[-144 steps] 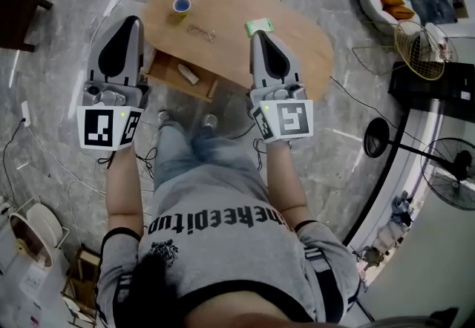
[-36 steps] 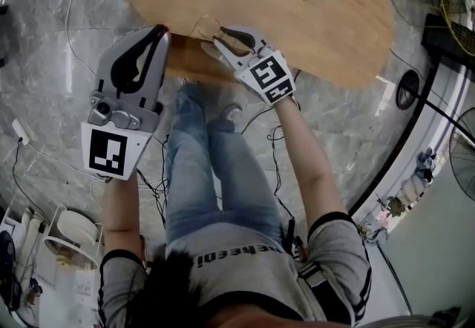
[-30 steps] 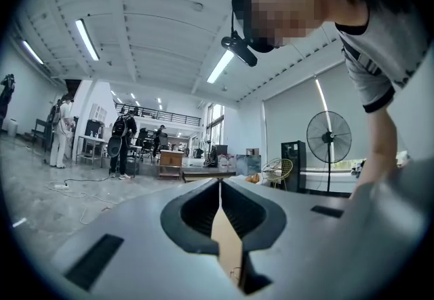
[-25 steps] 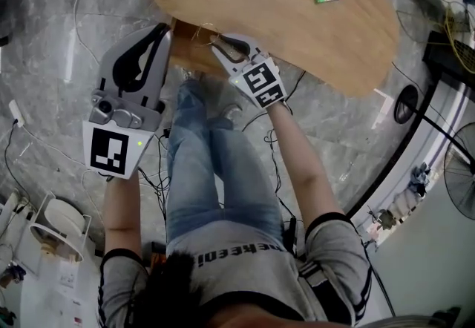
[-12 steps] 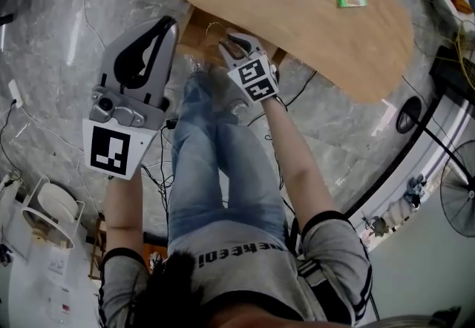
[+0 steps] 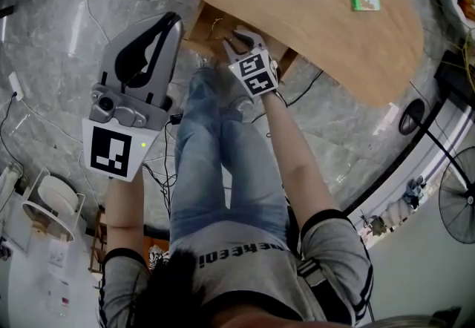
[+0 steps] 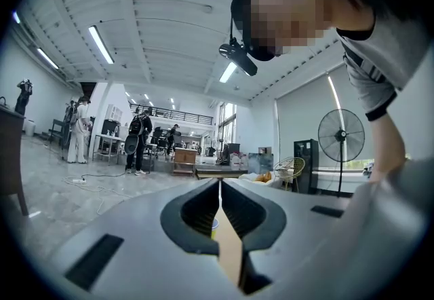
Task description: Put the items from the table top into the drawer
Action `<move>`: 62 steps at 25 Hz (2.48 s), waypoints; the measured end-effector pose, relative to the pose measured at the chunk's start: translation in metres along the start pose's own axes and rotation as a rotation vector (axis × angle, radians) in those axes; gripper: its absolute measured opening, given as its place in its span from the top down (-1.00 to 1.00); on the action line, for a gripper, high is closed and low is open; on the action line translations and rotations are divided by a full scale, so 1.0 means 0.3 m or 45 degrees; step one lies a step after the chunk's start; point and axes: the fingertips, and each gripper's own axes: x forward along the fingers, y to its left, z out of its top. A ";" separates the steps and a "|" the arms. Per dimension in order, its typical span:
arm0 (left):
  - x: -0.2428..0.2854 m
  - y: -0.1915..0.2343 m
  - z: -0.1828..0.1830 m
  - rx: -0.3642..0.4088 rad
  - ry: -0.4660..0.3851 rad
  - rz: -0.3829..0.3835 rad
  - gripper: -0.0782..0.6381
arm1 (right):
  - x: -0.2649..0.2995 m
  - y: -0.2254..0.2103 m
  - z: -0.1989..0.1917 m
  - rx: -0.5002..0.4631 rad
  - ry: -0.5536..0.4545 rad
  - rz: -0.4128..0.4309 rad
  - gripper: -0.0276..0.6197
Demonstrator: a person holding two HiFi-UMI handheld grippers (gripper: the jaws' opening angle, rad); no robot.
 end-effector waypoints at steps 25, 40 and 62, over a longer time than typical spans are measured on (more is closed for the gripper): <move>0.016 0.088 -0.068 -0.038 0.033 0.005 0.75 | 0.115 -0.102 -0.076 0.460 0.073 -0.050 0.67; 0.011 0.060 -0.027 -0.014 0.011 0.001 0.75 | 0.047 -0.068 -0.044 0.318 0.055 -0.068 0.92; -0.106 -0.369 0.324 0.007 -0.114 0.111 0.75 | -0.711 0.083 0.116 0.178 -0.388 -0.134 0.92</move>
